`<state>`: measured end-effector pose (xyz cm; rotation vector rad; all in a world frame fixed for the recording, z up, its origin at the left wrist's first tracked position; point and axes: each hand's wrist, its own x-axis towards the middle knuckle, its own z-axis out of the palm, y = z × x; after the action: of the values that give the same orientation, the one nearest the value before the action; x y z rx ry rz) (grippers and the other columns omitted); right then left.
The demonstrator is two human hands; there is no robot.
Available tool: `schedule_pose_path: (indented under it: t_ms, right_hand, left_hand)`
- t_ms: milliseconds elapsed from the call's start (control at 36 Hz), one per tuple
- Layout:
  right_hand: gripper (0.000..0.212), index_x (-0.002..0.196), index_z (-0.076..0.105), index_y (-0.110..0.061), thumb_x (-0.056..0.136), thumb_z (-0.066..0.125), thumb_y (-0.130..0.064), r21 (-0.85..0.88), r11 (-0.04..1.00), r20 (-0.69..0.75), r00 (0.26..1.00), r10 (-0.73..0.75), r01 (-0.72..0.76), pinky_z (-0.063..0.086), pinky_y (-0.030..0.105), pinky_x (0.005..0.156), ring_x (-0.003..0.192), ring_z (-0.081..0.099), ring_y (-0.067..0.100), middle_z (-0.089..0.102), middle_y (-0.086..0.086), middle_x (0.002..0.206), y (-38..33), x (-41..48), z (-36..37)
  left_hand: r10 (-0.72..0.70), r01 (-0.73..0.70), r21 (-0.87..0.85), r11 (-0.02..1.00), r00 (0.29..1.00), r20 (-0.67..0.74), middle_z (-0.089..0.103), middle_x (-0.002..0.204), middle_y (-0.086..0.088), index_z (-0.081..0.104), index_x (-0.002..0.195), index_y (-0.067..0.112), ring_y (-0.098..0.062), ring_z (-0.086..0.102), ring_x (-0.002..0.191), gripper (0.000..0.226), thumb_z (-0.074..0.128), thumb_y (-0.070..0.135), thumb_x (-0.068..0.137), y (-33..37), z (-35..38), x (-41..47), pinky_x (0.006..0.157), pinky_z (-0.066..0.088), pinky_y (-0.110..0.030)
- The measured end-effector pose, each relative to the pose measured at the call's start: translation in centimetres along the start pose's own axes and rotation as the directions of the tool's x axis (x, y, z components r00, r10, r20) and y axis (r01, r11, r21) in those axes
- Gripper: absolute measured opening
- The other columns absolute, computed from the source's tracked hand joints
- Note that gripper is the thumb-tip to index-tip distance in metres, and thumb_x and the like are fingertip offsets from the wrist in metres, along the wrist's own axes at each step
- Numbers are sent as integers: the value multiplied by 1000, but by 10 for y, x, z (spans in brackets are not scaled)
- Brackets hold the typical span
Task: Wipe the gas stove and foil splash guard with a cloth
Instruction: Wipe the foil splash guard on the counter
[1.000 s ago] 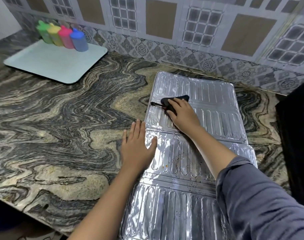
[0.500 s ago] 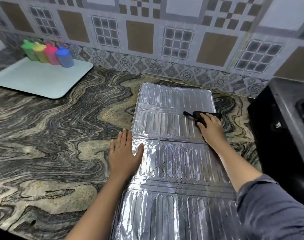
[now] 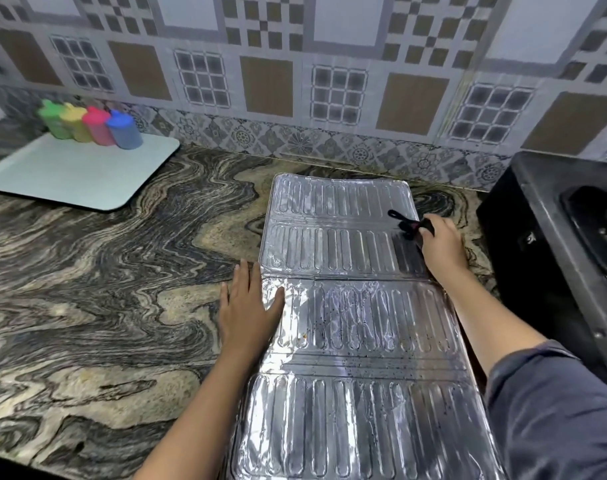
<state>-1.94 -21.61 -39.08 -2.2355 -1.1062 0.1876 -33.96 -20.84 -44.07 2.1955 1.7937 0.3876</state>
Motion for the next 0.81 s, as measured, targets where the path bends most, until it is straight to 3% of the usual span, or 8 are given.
schedule_pose_path:
  t_ms: [83,167,306,389,556,639,806]
  right_hand:
    - [31,124,53,-6,95,45,-10,40,998,-35,998,-54,56,37,34,94,112,48,35,49,17,128,-16,-11,-11]
    - [32,127,51,-5,95,44,-10,97,991,-67,994,-87,93,36,31,94,114,48,32,48,15,131,-32,-27,-22]
    - [34,129,49,-5,96,43,-9,176,978,-48,993,-105,112,29,17,86,115,46,27,47,13,131,-43,-64,-33]
    - [33,128,50,-5,96,43,-8,192,973,-12,992,-130,129,26,16,86,116,45,25,46,12,131,-35,-93,-34]
    - [28,123,51,-3,96,42,-10,111,989,74,991,-110,101,28,24,83,112,45,27,47,13,128,-3,-139,-30]
    - [34,129,46,-5,96,44,-14,57,995,163,983,-90,81,33,34,100,123,41,31,40,12,136,15,-154,-25]
    - [55,143,30,-23,94,39,-47,-228,947,276,948,-159,225,12,38,117,144,10,21,19,-1,156,30,-162,-21]
  left_hand:
    - [3,-3,-3,1000,998,-57,20,156,-7,31,143,16,-21,15,145,62,38,50,93,6,-7,-6,117,12,-42]
    - [40,-33,106,994,997,-61,38,145,-6,41,135,15,-22,34,133,52,34,48,95,12,-13,-12,109,26,-39]
    - [69,-62,228,972,997,-22,51,120,-5,51,121,12,-20,48,108,40,32,39,97,14,-18,-11,88,37,-33]
    - [59,-57,192,980,998,-4,54,114,-10,58,113,8,-27,52,106,31,41,26,94,15,-25,-6,83,42,-38]
    - [81,-94,91,991,988,132,44,140,-11,45,134,10,-32,45,123,45,46,28,93,6,-37,-7,99,39,-41]
    - [80,-76,-38,996,990,114,31,152,-7,38,140,8,-30,37,134,52,45,31,94,0,-36,-32,108,34,-43]
    - [92,-83,-93,992,991,100,15,157,-4,21,149,14,-22,12,146,62,40,42,96,-23,-25,-90,119,14,-40]
